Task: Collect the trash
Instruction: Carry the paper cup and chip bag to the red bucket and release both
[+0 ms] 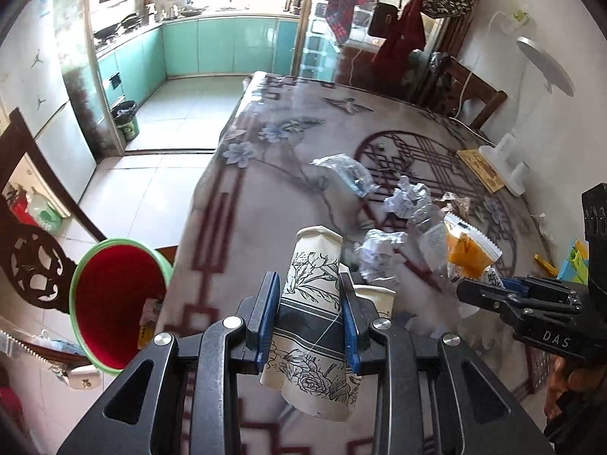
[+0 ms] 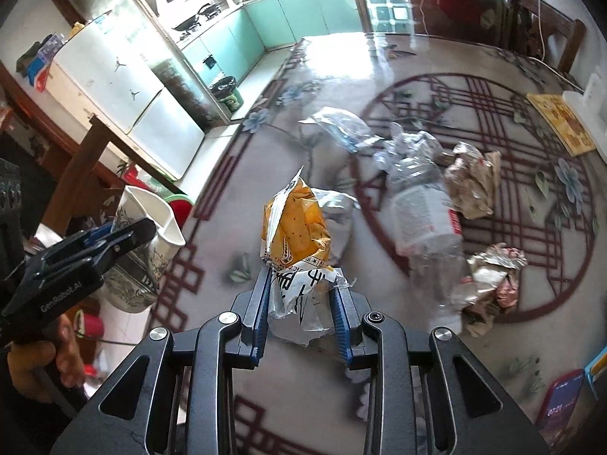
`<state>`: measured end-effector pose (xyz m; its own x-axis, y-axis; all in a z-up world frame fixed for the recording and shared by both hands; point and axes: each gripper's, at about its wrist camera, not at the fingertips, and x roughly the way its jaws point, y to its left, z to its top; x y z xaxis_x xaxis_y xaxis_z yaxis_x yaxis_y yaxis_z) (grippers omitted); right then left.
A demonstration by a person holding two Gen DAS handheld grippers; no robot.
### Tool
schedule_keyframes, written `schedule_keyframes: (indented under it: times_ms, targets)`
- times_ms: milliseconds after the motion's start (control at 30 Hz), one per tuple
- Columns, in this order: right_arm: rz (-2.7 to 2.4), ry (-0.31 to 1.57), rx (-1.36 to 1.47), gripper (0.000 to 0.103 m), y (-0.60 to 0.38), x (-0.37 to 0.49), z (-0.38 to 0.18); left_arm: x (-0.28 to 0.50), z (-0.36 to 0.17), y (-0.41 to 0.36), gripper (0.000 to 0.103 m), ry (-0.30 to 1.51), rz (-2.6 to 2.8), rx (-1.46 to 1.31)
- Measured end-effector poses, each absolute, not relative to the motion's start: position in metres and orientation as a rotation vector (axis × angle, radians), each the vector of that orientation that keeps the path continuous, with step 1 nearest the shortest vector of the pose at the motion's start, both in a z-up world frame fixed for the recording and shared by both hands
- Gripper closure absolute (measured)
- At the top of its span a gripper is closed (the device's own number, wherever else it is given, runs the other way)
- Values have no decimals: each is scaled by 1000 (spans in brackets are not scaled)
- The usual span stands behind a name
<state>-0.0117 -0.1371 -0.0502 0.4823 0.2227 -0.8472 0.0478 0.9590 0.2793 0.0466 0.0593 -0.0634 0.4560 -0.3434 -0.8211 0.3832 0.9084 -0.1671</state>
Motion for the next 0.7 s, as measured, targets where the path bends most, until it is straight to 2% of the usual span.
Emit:
schedule_keyframes:
  times_ms: [700]
  targets:
    - [122,1067,218,75,-67,16,-45,69,-70,143,75,994,-399,-27]
